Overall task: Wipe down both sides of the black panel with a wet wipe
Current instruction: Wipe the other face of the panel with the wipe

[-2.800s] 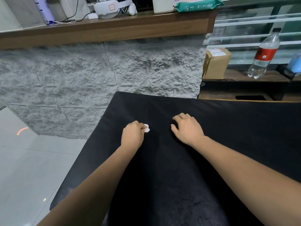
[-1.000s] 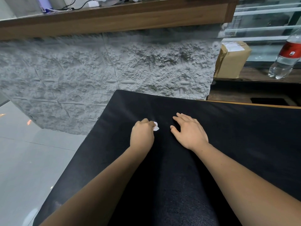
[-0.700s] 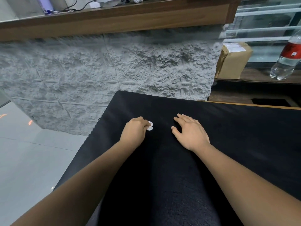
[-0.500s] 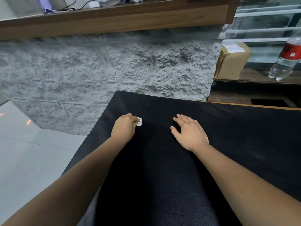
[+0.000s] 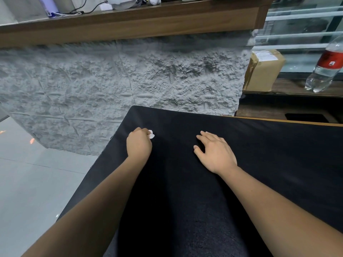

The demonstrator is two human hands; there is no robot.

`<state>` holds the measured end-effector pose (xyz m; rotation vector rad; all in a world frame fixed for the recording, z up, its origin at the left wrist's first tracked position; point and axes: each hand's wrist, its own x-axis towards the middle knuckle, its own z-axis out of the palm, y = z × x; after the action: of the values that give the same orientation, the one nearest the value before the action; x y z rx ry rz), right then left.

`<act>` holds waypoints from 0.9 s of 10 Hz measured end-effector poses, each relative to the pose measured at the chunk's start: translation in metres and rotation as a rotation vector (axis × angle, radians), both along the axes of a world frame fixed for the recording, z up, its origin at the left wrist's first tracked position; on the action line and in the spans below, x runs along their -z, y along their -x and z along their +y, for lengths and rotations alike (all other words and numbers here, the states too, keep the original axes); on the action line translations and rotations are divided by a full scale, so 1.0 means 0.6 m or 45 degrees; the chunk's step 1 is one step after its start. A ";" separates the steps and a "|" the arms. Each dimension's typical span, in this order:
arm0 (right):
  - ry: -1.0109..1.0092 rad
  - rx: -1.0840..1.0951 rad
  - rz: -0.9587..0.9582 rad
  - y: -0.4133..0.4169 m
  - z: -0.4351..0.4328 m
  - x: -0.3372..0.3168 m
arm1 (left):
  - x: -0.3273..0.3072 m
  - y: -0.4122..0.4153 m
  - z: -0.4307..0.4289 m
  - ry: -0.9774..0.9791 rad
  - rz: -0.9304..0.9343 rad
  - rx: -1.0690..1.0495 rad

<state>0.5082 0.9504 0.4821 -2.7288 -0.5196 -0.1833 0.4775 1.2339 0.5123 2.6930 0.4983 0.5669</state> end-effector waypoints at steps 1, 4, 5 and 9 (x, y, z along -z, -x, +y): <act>0.003 -0.001 -0.007 0.000 0.001 0.000 | 0.003 -0.009 -0.028 -0.026 0.019 0.034; -0.005 0.003 -0.015 0.003 0.002 -0.004 | 0.015 -0.034 -0.097 -0.062 0.055 0.241; 0.000 0.003 -0.016 0.002 0.001 -0.004 | 0.015 -0.037 -0.096 -0.058 0.059 0.310; 0.008 0.000 -0.014 0.001 0.000 -0.003 | -0.006 -0.035 -0.007 0.080 0.048 0.459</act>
<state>0.5076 0.9504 0.4838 -2.7354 -0.5243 -0.1975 0.4987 1.2297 0.5159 2.6465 0.0330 0.3914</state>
